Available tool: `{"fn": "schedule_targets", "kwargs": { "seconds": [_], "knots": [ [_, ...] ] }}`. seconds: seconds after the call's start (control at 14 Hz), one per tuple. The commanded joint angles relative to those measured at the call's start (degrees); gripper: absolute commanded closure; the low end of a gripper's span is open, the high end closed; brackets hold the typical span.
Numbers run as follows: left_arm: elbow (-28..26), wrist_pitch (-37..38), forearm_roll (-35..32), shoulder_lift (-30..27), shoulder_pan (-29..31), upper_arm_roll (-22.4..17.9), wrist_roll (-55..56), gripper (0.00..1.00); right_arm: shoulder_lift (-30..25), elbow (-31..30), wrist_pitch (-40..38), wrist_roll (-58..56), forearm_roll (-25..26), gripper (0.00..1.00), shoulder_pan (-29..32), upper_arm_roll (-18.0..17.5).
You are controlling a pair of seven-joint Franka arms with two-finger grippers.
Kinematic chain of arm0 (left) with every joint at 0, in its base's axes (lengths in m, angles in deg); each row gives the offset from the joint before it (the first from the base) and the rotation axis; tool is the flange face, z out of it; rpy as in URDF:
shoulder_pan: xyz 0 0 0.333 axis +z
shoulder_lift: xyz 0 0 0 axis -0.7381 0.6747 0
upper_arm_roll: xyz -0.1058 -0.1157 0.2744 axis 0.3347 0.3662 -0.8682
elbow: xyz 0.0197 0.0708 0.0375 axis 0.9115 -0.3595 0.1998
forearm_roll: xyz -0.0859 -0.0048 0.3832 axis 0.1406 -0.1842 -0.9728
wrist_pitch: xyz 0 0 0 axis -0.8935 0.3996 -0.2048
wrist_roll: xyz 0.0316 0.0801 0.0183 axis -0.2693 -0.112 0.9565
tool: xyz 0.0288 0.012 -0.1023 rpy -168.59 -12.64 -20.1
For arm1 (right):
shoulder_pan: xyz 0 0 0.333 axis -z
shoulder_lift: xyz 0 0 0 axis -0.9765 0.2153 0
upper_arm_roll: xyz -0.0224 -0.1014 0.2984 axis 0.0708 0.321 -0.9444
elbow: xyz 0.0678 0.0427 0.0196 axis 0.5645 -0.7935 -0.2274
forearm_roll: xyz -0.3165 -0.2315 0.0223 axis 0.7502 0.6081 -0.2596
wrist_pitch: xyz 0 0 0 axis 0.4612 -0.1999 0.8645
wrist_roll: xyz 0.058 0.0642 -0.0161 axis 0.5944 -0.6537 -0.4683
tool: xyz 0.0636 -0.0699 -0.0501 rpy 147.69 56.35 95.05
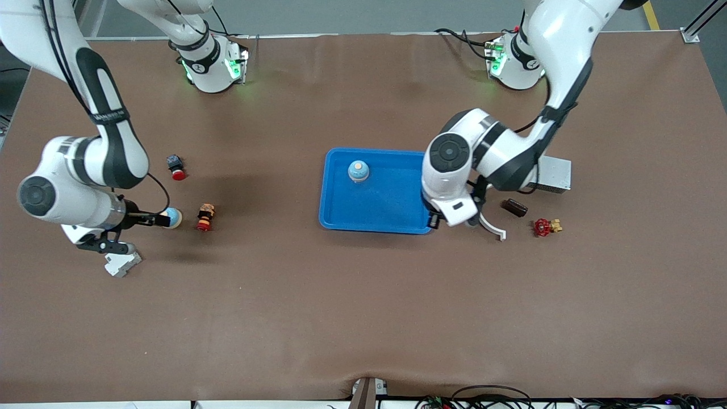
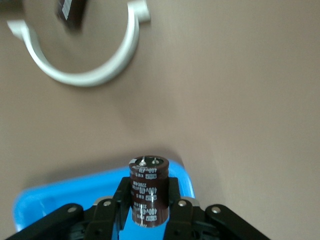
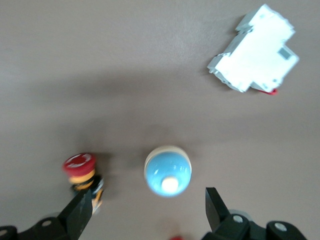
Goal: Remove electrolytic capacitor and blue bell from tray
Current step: 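Release the bell by the orange button while the left gripper lifts the capacitor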
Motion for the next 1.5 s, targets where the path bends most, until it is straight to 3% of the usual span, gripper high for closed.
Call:
{"fn": "schedule_targets", "kwargs": {
  "seconds": [0.0, 0.29, 0.57, 1.07, 1.29, 1.43],
  "knots": [
    [-1.23, 6.39, 2.51, -2.97, 5.75, 0.59, -11.21, 1.00, -4.31, -0.35, -4.21, 10.15, -1.60, 0.00, -3.80, -0.40],
    [-1.84, 11.06, 4.55, -5.87, 12.97, 0.50, -23.09, 1.00, -9.59, -2.89, -6.95, 20.37, -11.00, 0.00, -11.62, -0.40],
    [-2.98, 11.60, 4.37, -5.88, 21.23, 0.41, -33.99, 1.00, -13.55, -5.01, -6.60, 36.96, -11.54, 0.00, -21.99, -0.40],
    [-5.18, 8.09, 1.48, -4.21, 31.52, 0.24, -49.82, 1.00, -11.54, -5.71, 4.46, 61.51, -11.54, 0.00, -38.00, -0.40],
    [-5.97, 6.59, -6.05, -1.50, 33.37, 0.24, -53.00, 1.00, -8.82, -5.98, 8.68, 67.05, -11.54, 0.00, -42.22, -0.40],
    [-5.63, 5.11, -7.49, 0.44, 34.51, 0.15, -53.88, 1.00, -6.36, -5.98, 12.19, 70.56, -11.54, 0.00, -44.77, -0.40]
  ]
}}
